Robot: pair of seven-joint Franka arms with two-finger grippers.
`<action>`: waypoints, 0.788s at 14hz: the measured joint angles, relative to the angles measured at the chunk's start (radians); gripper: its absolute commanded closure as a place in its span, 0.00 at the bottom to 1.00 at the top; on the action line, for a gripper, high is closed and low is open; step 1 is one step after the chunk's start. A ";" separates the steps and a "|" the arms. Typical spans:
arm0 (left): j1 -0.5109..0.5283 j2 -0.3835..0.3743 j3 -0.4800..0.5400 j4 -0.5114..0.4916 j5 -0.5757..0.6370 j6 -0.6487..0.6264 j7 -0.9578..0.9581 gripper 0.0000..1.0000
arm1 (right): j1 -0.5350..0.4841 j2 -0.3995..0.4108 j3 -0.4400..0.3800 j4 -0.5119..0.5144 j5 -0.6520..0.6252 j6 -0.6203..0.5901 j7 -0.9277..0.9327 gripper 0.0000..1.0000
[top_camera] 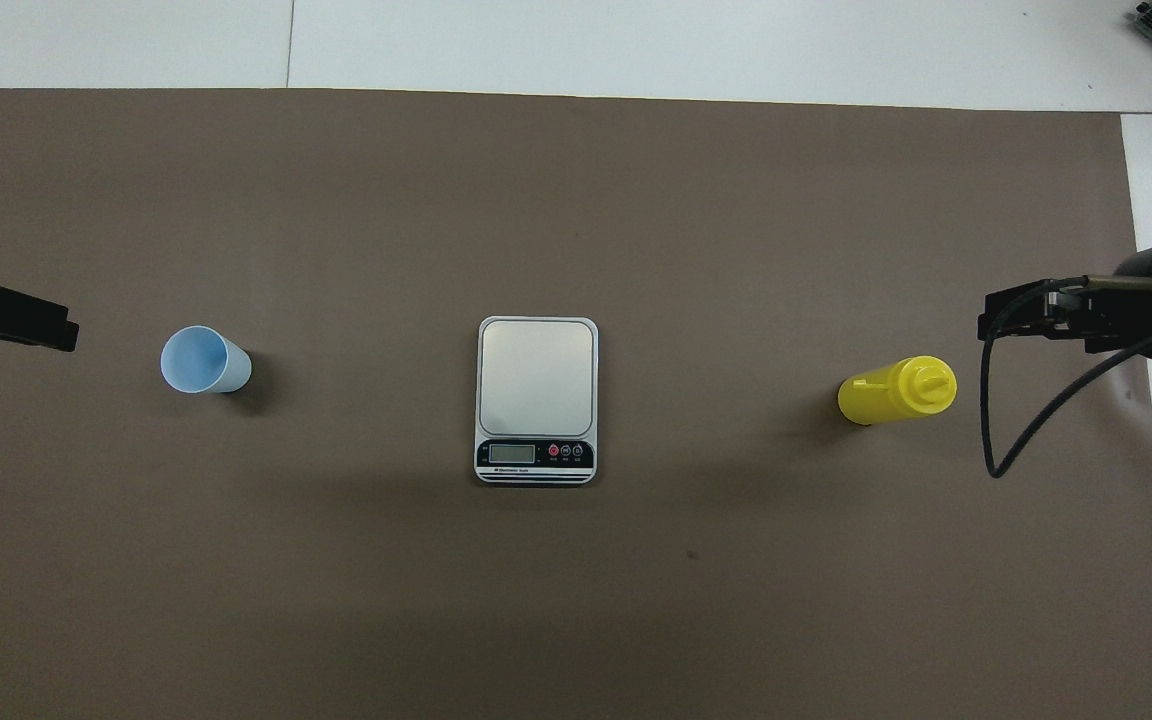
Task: Pour seasoning into cup on scale with both arms
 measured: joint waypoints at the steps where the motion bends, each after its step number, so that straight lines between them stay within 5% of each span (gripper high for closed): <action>1: -0.001 0.000 0.000 -0.001 0.000 0.001 0.000 0.00 | 0.000 0.000 0.000 0.000 0.000 0.000 0.000 0.00; 11: -0.003 -0.001 0.000 -0.025 0.000 0.019 -0.002 0.00 | 0.000 0.000 0.000 0.000 0.000 0.000 0.000 0.00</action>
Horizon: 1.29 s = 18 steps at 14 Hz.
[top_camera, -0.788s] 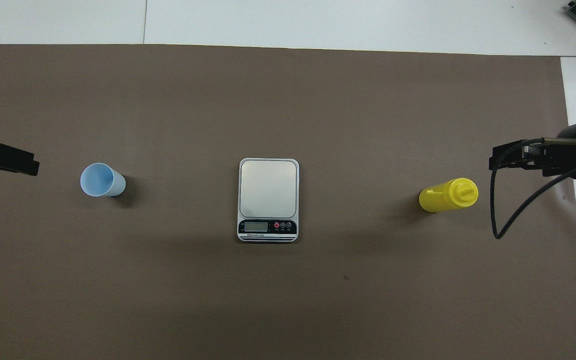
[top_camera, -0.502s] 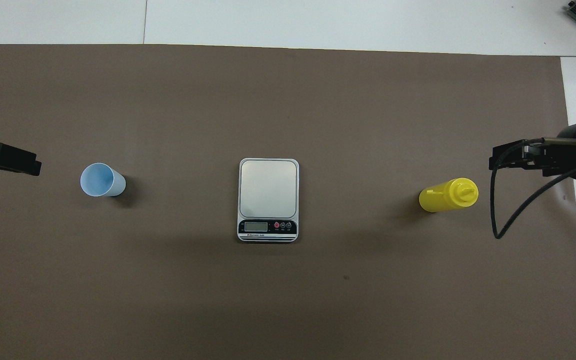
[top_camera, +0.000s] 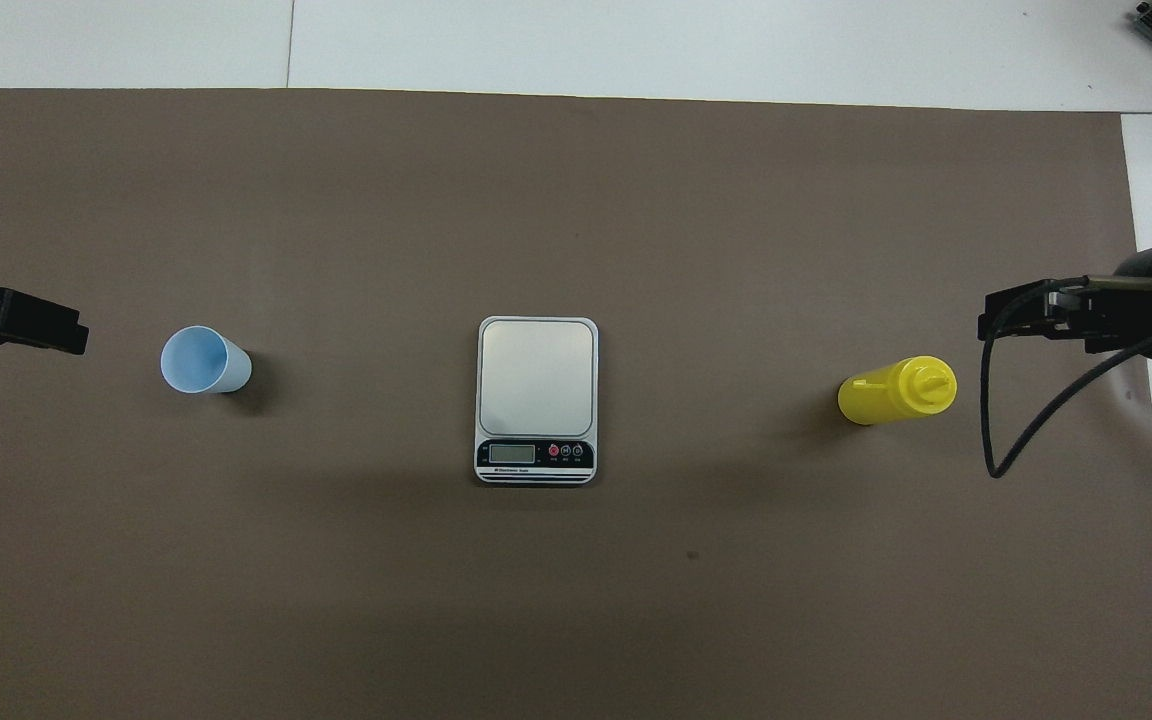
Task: Pour seasoning into cup on scale with both arms
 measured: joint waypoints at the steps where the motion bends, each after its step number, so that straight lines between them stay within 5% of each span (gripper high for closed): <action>1: 0.000 0.000 0.000 -0.007 0.000 0.015 -0.004 0.00 | 0.000 0.000 0.000 0.000 0.000 0.000 0.000 0.00; 9: 0.040 0.001 0.015 -0.217 -0.016 0.219 -0.058 0.00 | 0.000 0.000 0.000 0.000 0.000 0.000 0.000 0.00; 18: 0.078 0.023 0.020 -0.584 -0.020 0.684 -0.085 0.00 | 0.000 0.000 0.000 0.000 0.000 0.000 0.000 0.00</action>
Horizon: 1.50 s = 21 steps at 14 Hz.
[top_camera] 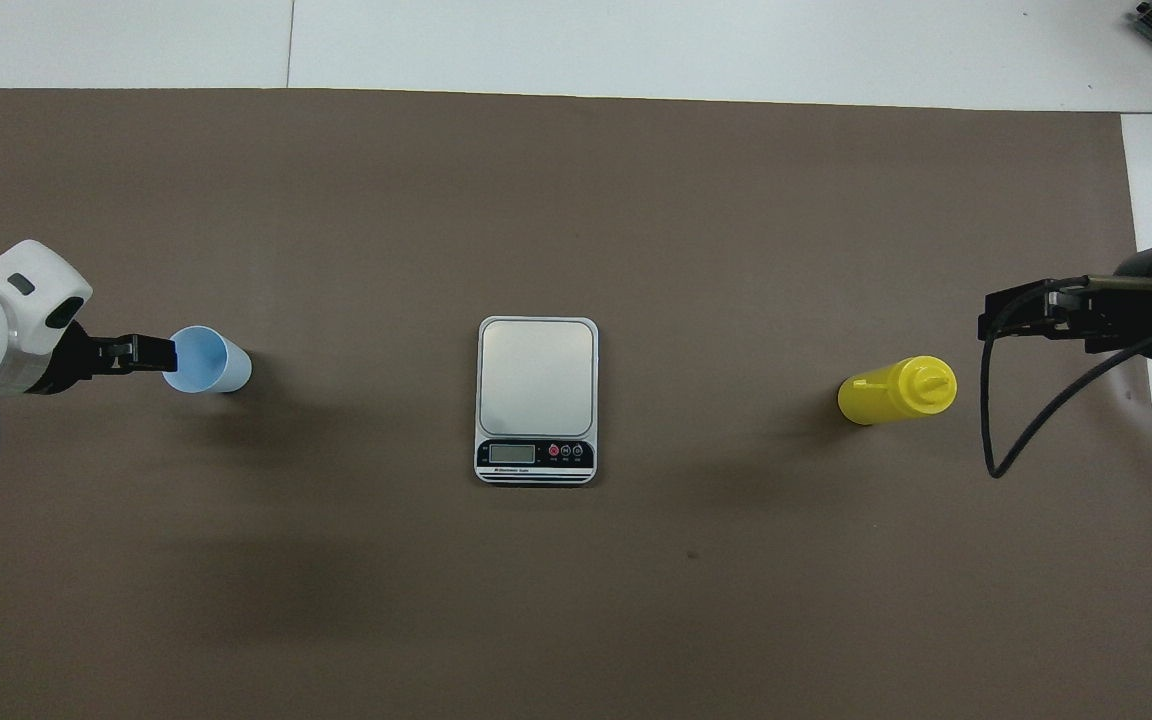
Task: Pour seasoning into cup on scale with both arms
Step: 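Reach the left gripper to the blue cup and grasp it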
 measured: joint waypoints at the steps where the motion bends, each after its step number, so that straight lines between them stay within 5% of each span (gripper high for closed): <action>1: 0.000 0.005 0.000 -0.027 0.000 0.037 -0.024 0.00 | 0.000 0.000 0.000 0.000 0.000 0.000 0.000 0.00; 13: 0.000 0.076 -0.002 -0.059 -0.007 0.158 -0.067 0.00 | 0.000 0.000 0.000 0.000 0.000 0.000 0.000 0.00; 18: -0.003 0.101 -0.008 -0.061 -0.007 0.181 -0.094 1.00 | 0.000 0.000 0.000 0.000 0.000 0.000 0.000 0.00; 21: -0.003 0.103 -0.008 -0.061 -0.007 0.181 -0.093 1.00 | 0.000 0.000 0.000 0.000 0.000 0.000 0.000 0.00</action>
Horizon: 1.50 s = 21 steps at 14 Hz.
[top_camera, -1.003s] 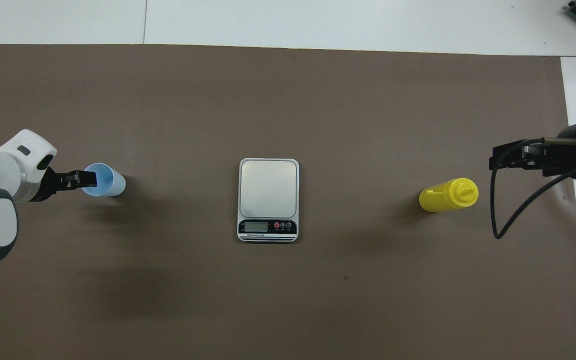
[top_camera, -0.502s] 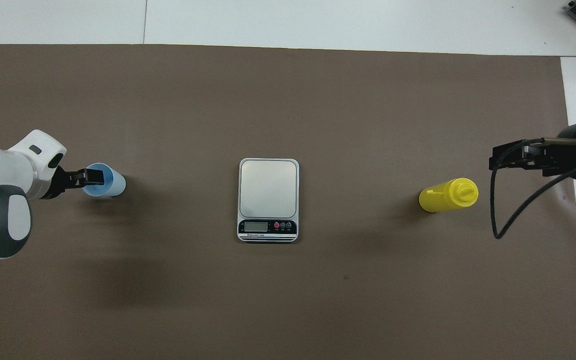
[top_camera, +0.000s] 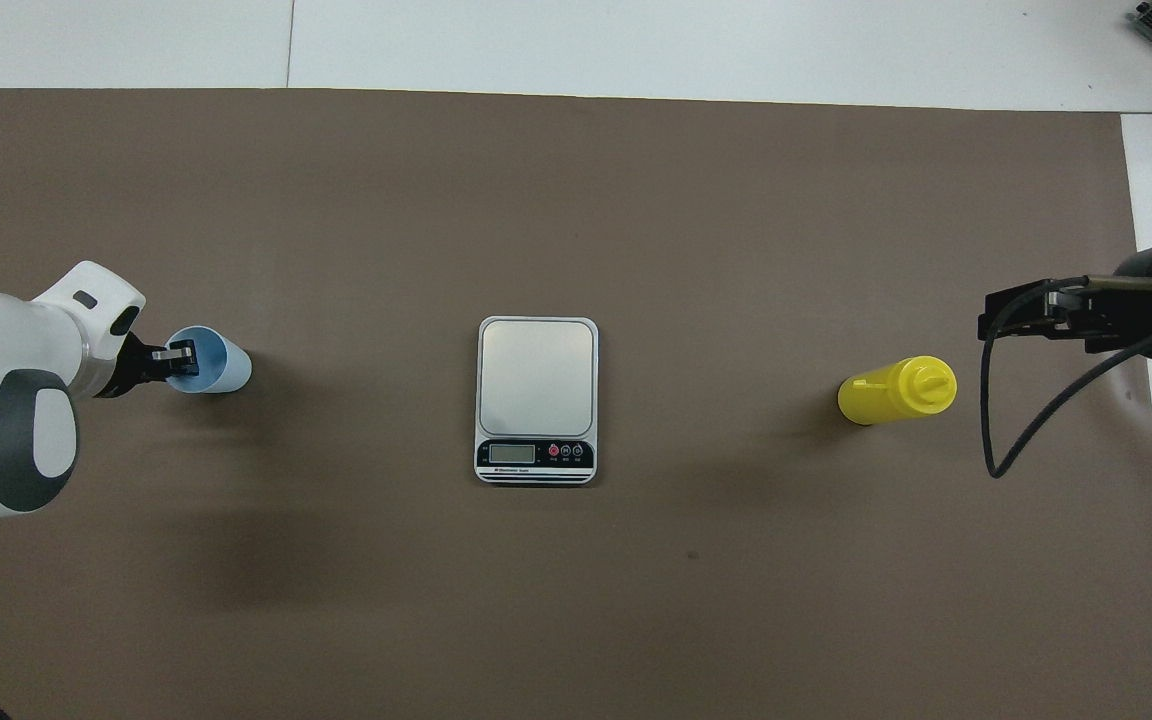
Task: Pour seasoning into cup on scale with both arms
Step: 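Reach the left gripper to the blue cup and grasp it, then lift the blue cup with the left gripper and carry it over the scale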
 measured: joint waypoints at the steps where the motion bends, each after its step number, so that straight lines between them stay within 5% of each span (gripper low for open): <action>1: 0.000 0.000 0.000 0.001 0.000 -0.001 0.000 1.00 | 0.000 0.000 0.000 0.000 0.000 0.000 0.000 0.00; 4: -0.004 0.000 -0.004 0.049 -0.003 -0.057 0.001 1.00 | 0.000 0.000 0.000 0.000 0.000 0.000 0.000 0.00; 8: -0.028 0.000 -0.007 0.230 -0.003 -0.256 -0.007 1.00 | 0.000 0.000 0.000 0.000 0.000 0.000 0.000 0.00; 12: -0.136 0.016 -0.010 0.377 -0.005 -0.397 -0.136 1.00 | 0.000 0.000 0.000 0.000 0.000 0.000 0.000 0.00; 21: -0.464 0.076 -0.018 0.437 -0.005 -0.350 -0.508 1.00 | 0.000 0.000 0.000 0.000 0.000 0.000 0.000 0.00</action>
